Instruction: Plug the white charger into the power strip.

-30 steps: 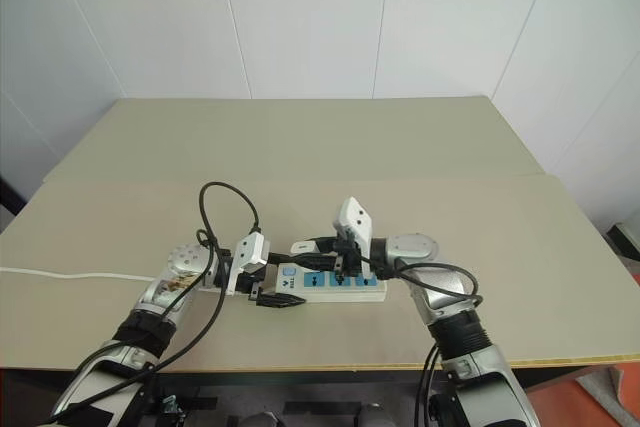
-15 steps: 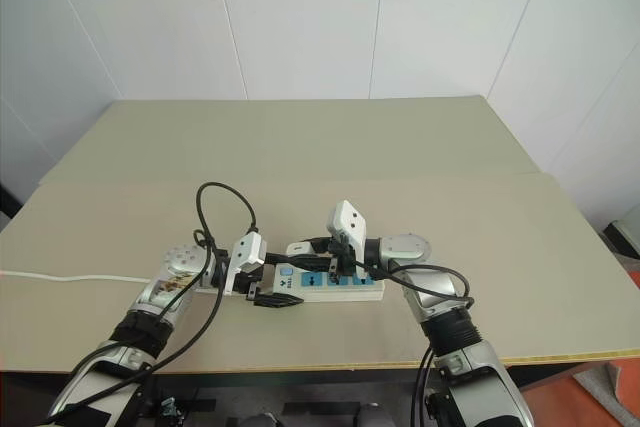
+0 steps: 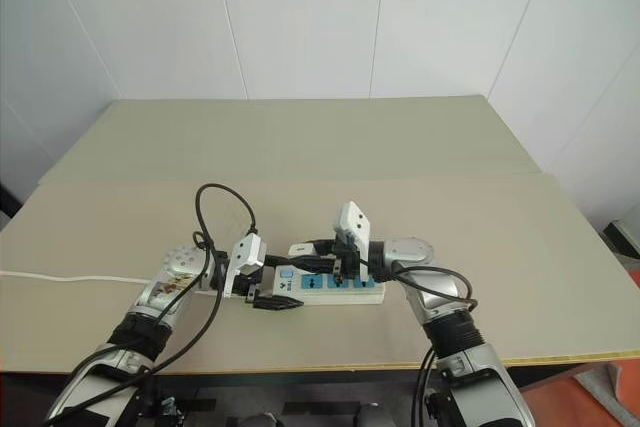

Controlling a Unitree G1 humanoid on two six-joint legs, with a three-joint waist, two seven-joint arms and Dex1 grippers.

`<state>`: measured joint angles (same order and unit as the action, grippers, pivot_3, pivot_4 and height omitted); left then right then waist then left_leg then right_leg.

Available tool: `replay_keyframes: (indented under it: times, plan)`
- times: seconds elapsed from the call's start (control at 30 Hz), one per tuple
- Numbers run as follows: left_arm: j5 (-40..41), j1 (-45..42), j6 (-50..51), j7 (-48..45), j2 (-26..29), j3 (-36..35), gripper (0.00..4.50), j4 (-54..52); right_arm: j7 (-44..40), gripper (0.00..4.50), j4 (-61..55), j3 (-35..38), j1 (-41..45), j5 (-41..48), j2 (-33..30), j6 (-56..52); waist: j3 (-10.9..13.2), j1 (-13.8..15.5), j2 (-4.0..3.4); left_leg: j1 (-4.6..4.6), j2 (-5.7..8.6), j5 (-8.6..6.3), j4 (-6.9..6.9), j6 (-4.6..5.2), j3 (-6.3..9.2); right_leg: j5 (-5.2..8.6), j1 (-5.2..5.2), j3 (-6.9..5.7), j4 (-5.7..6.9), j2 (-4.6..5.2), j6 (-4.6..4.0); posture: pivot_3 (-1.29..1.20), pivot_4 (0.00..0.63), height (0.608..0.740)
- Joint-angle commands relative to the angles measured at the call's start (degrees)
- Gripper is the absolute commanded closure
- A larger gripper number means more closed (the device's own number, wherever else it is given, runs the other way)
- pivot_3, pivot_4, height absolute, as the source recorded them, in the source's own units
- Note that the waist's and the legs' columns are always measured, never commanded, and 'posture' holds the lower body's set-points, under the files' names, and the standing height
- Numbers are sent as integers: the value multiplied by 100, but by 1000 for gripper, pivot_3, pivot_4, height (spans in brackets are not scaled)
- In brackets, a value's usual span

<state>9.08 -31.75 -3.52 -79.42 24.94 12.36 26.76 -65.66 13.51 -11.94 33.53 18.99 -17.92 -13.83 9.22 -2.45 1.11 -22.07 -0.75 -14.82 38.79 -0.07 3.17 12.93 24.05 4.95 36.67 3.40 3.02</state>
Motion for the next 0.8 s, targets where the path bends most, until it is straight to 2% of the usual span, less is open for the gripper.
replay_keyframes:
  times: [0.03,0.47,0.8]
  plan:
    - [-72,84,64,-184,143,129,1191,54,-136,3327,-40,255,-41,83,-190,190,0,0,0,0,0,0,0,0,0,0,0,0,0,0,0,0,150,740]
    - [-120,108,55,-80,309,36,1191,135,239,3327,204,422,-462,-13,56,1258,0,-5,0,2,0,0,1,0,-1,0,0,1,-1,0,0,0,150,740]
    - [-73,244,137,-66,425,45,1191,-82,170,3327,384,469,-548,60,2,1377,0,-23,0,9,-3,0,-1,0,-3,1,-1,6,1,-4,-2,0,150,740]
